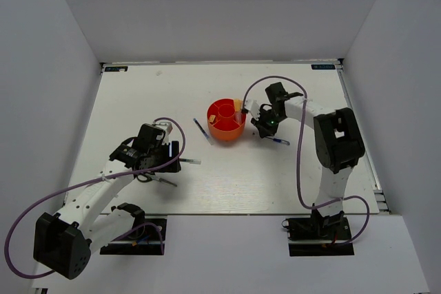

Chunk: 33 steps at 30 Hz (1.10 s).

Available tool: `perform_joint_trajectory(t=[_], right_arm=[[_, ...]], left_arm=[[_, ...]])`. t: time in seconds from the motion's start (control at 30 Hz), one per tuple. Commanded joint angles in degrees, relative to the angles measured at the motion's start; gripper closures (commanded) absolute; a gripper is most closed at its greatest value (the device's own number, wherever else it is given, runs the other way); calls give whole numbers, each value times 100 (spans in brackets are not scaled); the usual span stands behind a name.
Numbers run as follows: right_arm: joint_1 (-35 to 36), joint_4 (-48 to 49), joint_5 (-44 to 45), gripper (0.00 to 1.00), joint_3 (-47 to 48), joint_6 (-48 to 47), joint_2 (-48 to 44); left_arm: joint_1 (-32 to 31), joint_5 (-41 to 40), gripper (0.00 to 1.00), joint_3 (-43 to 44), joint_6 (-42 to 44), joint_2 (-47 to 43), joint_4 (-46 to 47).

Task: Sort the stationery into containers
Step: Pick up the pen from the center of the board, then place the pen in the storage box.

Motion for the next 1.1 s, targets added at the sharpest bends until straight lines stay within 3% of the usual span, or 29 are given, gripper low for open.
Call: perform_joint_trajectory(t=[0.0, 0.17, 0.3, 0.57, 0.77, 1.07], right_arm=[[-25, 41, 216, 99, -612, -66, -64], [-51, 166, 226, 100, -1000, -93, -381], [-51, -168, -265, 100, -1080, -14, -864], [10, -942, -1435, 100, 96, 548, -1858], [212, -145, -2366, 100, 1632, 1970, -1315], [493, 2097, -2903, 100, 2498, 3527, -531]], left_arm=[[28, 25, 21, 2, 59, -141, -4], [28, 16, 21, 11, 59, -140, 22], [28, 24, 21, 2, 59, -140, 22], [28, 42, 21, 11, 77, -88, 22], [19, 16, 21, -7, 68, -35, 13], [28, -63, 21, -7, 77, 114, -13]])
